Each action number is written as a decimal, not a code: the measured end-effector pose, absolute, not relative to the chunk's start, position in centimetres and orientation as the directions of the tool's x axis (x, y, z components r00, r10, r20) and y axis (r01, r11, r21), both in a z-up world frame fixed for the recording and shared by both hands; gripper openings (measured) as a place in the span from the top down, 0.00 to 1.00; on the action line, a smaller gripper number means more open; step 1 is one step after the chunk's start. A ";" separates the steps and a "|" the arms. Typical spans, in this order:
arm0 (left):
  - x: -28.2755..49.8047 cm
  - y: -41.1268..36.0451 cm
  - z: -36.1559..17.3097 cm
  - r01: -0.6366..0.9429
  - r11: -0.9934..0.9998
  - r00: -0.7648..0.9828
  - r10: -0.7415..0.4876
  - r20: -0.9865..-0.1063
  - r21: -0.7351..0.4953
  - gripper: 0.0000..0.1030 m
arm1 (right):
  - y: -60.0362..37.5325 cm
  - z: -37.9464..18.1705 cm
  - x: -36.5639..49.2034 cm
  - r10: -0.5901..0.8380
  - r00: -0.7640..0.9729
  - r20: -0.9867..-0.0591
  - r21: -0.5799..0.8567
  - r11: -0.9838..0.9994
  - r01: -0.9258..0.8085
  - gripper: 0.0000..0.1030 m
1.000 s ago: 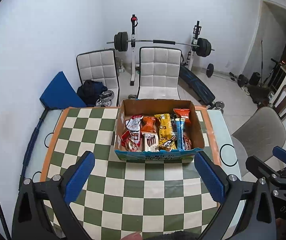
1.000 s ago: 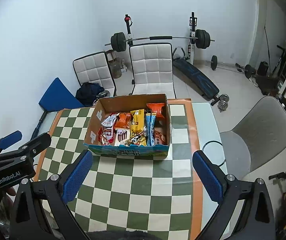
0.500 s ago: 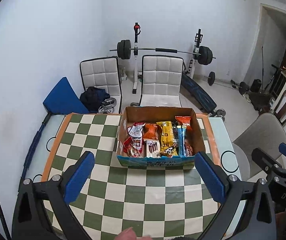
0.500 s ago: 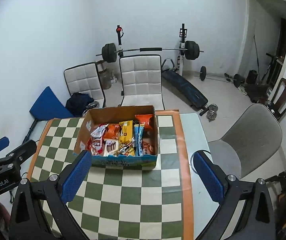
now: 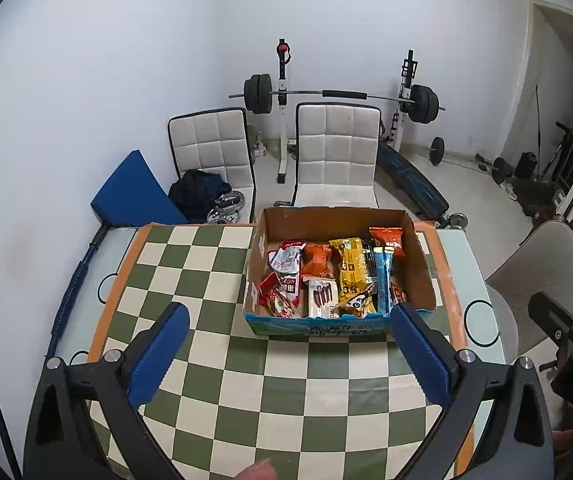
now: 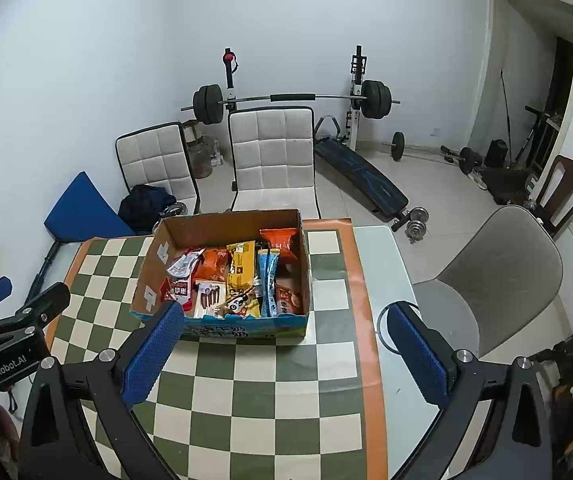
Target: Organize snacks
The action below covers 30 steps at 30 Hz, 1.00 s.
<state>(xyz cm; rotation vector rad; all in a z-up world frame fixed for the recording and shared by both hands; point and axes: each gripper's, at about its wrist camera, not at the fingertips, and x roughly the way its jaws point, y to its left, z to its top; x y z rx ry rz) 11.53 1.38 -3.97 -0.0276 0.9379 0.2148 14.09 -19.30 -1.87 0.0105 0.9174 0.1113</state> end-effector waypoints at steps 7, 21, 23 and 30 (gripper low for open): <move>11.7 1.5 -4.2 -0.197 0.978 0.567 0.172 -0.806 0.070 0.00 | -19.3 -2.1 14.3 0.101 0.600 -0.794 0.057 0.994 -0.093 0.00; 12.1 1.4 -4.4 -0.183 0.981 0.564 0.159 -0.810 0.065 0.00 | -19.1 -2.7 14.5 0.098 0.599 -0.795 0.055 0.994 -0.090 0.00; 12.1 1.4 -4.4 -0.182 0.981 0.564 0.158 -0.810 0.065 0.00 | -19.1 -2.7 14.5 0.097 0.599 -0.795 0.054 0.994 -0.090 0.00; 12.0 1.0 -4.7 -0.172 0.983 0.558 0.150 -0.816 0.063 0.00 | -19.1 -3.0 14.6 0.098 0.599 -0.795 0.056 0.995 -0.087 0.00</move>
